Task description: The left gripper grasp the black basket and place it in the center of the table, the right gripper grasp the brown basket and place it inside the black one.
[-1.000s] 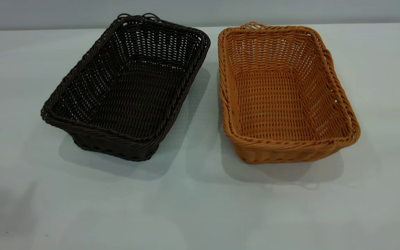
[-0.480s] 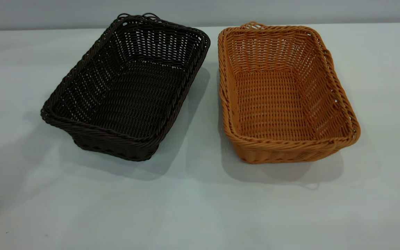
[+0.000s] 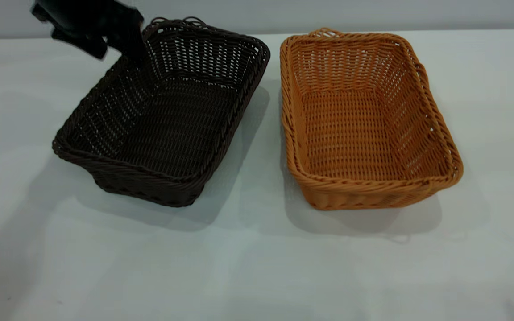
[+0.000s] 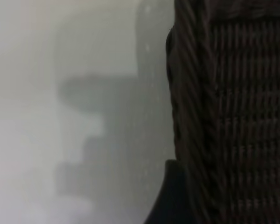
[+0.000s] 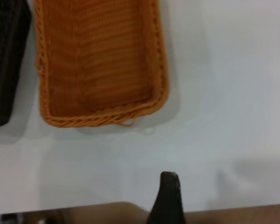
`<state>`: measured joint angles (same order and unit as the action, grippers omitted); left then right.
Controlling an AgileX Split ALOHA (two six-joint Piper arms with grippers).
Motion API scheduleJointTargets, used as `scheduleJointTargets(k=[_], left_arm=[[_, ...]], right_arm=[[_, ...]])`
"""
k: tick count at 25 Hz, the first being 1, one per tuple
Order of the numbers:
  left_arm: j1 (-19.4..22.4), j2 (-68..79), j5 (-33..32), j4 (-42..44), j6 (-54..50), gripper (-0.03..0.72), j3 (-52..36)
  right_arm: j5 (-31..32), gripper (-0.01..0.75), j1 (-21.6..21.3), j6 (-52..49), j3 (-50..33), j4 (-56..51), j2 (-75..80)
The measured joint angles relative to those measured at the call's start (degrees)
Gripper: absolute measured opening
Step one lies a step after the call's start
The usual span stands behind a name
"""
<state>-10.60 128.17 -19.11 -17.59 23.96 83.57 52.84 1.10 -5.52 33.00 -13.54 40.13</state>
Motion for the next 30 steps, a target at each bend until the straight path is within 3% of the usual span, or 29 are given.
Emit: scheduleJointTargets(k=[5,8,15,24,30], left_arm=[[-0.19,4.73,2.06,0.16,0.0,0.54,1.48],[-0.49,7.22,3.58,0.16,0.02,0.481,2.01],[-0.6,8.68,6.35,0.23,3.29,0.085,2.17],[0.04,-0.53,9.98,0.88,10.64,0.083,2.12],[0.37,-3.15,14.83,0.88,11.26,0.083,2.12]], right_arm=[[-3.69,0.563,0.0,0.09,0.0,-4.32,10.4],[-6.68,0.563,0.0,0.62,0.0,-6.45,17.39],[-14.41,0.563,0.0,7.07,0.18,-17.01,33.7],[-18.77,0.563,0.82,25.28,0.71,-44.85,53.64],[-20.14,0.563,7.83,33.77,2.72,-65.1,64.81]])
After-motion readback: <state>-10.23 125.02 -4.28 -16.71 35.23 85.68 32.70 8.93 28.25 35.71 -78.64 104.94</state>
